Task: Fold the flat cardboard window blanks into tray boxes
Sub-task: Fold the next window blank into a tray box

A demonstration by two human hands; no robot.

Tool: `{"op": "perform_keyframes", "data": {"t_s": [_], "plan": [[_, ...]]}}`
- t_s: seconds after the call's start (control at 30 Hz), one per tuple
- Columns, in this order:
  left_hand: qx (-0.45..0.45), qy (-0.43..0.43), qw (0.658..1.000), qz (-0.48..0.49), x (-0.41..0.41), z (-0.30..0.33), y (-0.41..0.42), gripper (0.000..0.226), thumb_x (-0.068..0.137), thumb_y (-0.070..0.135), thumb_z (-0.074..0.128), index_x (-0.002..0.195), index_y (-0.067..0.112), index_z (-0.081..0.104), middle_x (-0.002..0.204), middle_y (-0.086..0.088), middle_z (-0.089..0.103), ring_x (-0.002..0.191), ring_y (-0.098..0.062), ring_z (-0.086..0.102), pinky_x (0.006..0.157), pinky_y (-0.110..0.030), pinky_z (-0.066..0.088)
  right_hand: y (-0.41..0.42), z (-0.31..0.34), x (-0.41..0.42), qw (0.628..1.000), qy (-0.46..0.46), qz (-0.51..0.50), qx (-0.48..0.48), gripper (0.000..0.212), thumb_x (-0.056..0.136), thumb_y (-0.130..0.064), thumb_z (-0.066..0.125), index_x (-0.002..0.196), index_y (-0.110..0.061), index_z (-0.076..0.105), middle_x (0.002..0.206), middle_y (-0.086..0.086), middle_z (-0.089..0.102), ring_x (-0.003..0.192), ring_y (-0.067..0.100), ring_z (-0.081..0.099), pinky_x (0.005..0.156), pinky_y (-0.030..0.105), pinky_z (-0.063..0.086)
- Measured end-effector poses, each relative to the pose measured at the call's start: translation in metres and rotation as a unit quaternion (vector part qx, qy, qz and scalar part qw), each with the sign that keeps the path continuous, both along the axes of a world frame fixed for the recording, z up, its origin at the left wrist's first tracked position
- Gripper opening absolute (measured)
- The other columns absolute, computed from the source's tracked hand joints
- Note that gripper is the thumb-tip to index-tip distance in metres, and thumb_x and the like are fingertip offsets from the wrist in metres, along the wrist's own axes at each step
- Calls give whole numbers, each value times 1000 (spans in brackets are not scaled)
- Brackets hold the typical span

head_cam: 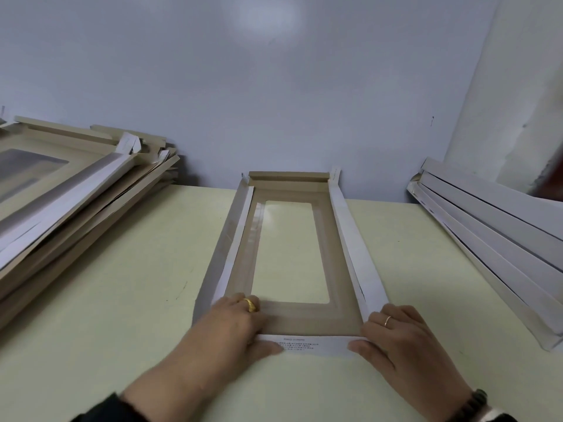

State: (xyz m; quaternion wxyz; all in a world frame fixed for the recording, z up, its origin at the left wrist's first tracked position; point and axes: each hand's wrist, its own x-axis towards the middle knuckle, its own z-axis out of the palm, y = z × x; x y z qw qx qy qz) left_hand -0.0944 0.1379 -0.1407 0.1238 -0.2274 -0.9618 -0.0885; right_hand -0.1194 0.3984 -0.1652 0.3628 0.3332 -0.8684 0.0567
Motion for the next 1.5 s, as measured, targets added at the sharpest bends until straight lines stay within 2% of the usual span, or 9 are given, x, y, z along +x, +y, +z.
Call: {"op": "perform_keyframes", "data": {"t_s": [0.13, 0.27, 0.53, 0.67, 0.93, 1.07, 1.2, 1.37, 1.5], "plan": [[-38, -30, 999, 6, -6, 0, -42, 71, 65, 87, 9, 75, 29, 48, 100, 12, 44, 91, -1, 36, 80, -14, 25, 2, -4, -4, 1000, 10, -10, 1, 64, 97, -47, 21, 50, -16, 51, 51, -6, 48, 51, 19, 51, 61, 26, 32], [-67, 4, 998, 0, -4, -4, -54, 72, 75, 80, 6, 74, 29, 57, 97, 13, 51, 84, -2, 41, 78, -16, 31, 1, -5, -6, 1000, 13, -5, -1, 63, 97, -48, 22, 51, -17, 51, 51, -6, 47, 50, 19, 50, 62, 26, 32], [54, -38, 998, 20, -4, -10, -55, 73, 65, 88, 9, 75, 26, 45, 79, 14, 45, 69, -1, 39, 75, -17, 30, 2, -6, -5, 1000, 2, -7, 1, 63, 97, -48, 22, 50, -18, 50, 50, -7, 47, 50, 18, 49, 61, 25, 31], [27, -59, 997, 29, 1, -3, -51, 54, 71, 74, 18, 75, 31, 49, 71, 15, 44, 65, 1, 40, 76, -12, 31, 2, -5, -5, 1000, -6, -6, -2, 63, 98, -47, 23, 50, -17, 50, 50, -6, 46, 50, 18, 49, 62, 25, 32], [-40, 114, 993, -11, 8, -9, -16, 24, 75, 28, 39, 68, 25, 62, 67, 11, 55, 69, -4, 40, 63, -20, 30, -43, 1, 14, 997, -25, 60, -30, 62, 97, -42, 29, 48, -18, 58, 48, -6, 53, 49, 12, 53, 53, 22, 40], [-40, 130, 988, -74, 11, -20, 15, 34, 80, 45, 39, 60, 27, 60, 61, 15, 50, 67, 0, 36, 61, -15, 30, -64, 5, 26, 980, -105, 141, -92, 18, 74, -13, 46, 64, -17, 61, 62, -9, 54, 64, 6, 48, 62, 19, 40], [-51, 108, 990, -81, 12, -11, -1, 38, 84, 46, 36, 58, 27, 56, 62, 18, 48, 64, 4, 40, 64, -11, 33, -33, 13, 12, 977, -163, 84, -104, 45, 42, 9, 47, 76, -16, 64, 79, -9, 64, 84, 4, 52, 77, 20, 38], [45, 80, 994, -51, 25, -4, 11, 51, 94, 54, 20, 76, 26, 60, 65, 15, 53, 60, 1, 49, 57, -12, 41, -39, 11, -3, 989, -145, 35, -3, 33, 44, -13, 89, 66, -22, 66, 74, -14, 66, 84, 6, 67, 91, 29, 33], [-26, 41, 999, -16, 26, -9, 36, 45, 70, 53, 34, 84, 26, 67, 59, 9, 59, 50, -1, 57, 44, -9, 41, -68, 8, -1, 992, -90, 83, 31, 13, 58, -20, 76, 59, -23, 63, 62, -13, 59, 62, 7, 60, 91, 29, 37]]}}
